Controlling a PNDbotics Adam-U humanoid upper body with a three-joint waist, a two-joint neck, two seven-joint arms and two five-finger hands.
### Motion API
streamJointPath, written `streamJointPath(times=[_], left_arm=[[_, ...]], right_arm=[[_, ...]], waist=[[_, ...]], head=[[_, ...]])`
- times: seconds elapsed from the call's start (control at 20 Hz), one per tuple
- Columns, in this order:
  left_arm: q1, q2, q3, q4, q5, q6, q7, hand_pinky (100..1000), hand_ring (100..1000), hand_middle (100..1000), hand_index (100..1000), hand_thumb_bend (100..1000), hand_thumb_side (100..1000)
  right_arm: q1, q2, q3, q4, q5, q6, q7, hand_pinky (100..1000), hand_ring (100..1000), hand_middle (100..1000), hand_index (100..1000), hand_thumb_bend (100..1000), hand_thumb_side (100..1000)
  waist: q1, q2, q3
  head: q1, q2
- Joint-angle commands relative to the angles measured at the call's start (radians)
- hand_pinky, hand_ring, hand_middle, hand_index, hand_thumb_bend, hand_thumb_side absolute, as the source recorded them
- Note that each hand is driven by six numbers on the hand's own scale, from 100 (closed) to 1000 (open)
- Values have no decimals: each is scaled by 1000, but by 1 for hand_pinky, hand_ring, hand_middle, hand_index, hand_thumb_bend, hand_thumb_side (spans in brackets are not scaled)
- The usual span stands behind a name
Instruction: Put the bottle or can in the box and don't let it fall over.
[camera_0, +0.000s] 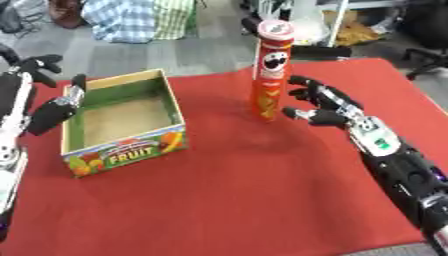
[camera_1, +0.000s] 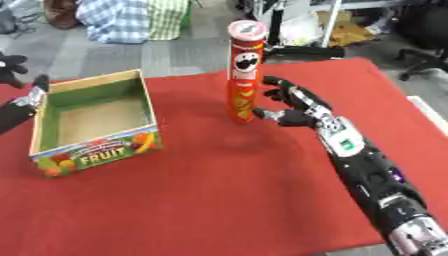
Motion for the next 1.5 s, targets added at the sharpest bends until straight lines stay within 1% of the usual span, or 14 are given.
streamJointPath(times=[0.05, 0.3, 0.55, 0.85, 1.1, 1.5], left_arm=[[-32, 27, 8, -2, 6, 6, 14, 763, 595, 663, 846, 277, 725], [-44, 31, 3, 11, -4, 4, 14, 768, 607, 692, 860, 279, 729], [-50, 35, 2, 9, -13, 4, 13, 777, 637, 729, 872, 287, 750], [-53, 36, 4, 11, -21, 11, 1, 782, 644, 733, 870, 276, 760], [-58, 38, 8, 15, -11, 2, -20, 785, 647, 735, 878, 261, 759], [-59, 40, 16, 9, 7, -4, -22, 787, 646, 728, 883, 248, 755]], right_arm=[[-31, -39, -12, 11, 27, -9, -5, 943, 900, 957, 980, 497, 345], [-44, -46, -17, 30, 65, -17, -19, 943, 900, 957, 982, 494, 338], [-55, -49, -19, 39, 78, -16, -30, 941, 898, 954, 982, 476, 312], [-63, -49, -19, 49, 99, -16, -44, 942, 898, 954, 984, 474, 312], [-67, -52, -20, 43, 130, -19, -59, 942, 898, 954, 984, 480, 315], [-74, -50, -21, 29, 127, -2, -65, 943, 898, 953, 983, 478, 339]], waist=[[7, 7, 6], [8, 19, 17], [7, 25, 24], [5, 28, 36], [4, 30, 44], [6, 37, 56]], head=[[-14, -20], [-33, -32], [-46, -34], [-61, -39], [-71, -39], [-85, -40]])
